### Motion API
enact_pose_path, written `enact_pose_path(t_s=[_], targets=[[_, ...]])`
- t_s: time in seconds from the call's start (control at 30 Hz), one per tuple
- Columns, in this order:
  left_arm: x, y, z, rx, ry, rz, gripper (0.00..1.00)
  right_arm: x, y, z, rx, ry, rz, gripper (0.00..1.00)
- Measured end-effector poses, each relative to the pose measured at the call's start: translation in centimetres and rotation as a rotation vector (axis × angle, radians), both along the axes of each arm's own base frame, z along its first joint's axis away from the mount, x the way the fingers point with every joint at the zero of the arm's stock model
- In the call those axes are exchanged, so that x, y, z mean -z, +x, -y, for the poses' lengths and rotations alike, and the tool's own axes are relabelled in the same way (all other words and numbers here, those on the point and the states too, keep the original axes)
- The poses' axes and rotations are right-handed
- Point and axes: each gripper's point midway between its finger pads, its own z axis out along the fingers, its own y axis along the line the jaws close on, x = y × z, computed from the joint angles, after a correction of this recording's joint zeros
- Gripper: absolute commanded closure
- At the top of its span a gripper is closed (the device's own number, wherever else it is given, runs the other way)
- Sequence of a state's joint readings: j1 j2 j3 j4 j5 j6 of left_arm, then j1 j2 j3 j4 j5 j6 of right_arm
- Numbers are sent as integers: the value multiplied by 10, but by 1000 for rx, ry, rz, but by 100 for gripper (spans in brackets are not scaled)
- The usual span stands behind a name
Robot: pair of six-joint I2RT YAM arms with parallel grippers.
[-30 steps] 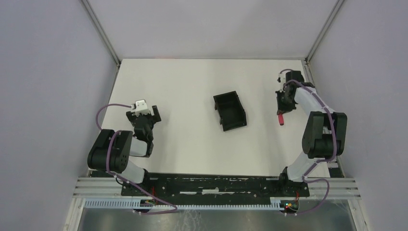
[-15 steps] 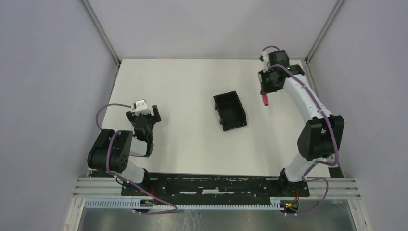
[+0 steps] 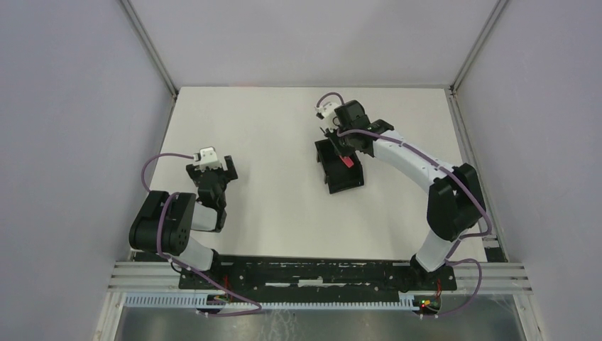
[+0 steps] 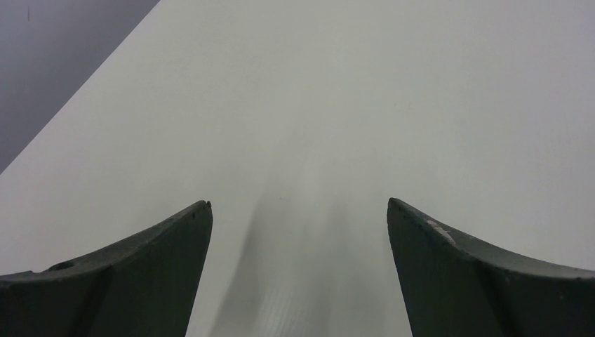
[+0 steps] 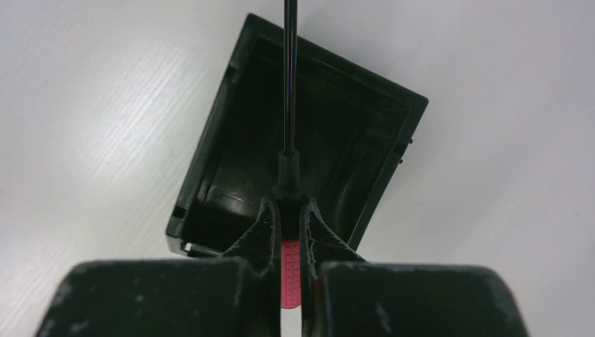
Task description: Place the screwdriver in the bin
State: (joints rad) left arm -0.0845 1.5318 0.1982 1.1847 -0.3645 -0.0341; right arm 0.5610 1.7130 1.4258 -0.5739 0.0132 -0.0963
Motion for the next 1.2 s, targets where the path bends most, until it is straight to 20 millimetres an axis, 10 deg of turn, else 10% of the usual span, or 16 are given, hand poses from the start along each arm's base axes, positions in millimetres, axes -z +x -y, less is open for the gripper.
enact_pose_path(t_s=[0.13, 0.3, 0.6, 0.7, 0.77, 1.07, 1.2], targets=[[0, 0, 0, 0, 0, 0, 0, 34, -3, 10, -5, -68, -24, 97], [0, 0, 0, 0, 0, 0, 0, 66, -15, 19, -20, -123, -72, 58], [0, 0, 0, 0, 0, 0, 0, 61, -8, 12, -19, -102, -29, 50], [0, 0, 0, 0, 0, 0, 0, 43, -4, 10, -3, -71, 13, 36], [0, 0, 0, 0, 0, 0, 0, 22, -1, 9, 13, -40, 65, 4], [0, 0, 0, 0, 0, 0, 0, -103, 3, 37, 160, 111, 432, 2], [0, 0, 0, 0, 0, 0, 0, -114, -10, 72, 275, 127, 565, 2]])
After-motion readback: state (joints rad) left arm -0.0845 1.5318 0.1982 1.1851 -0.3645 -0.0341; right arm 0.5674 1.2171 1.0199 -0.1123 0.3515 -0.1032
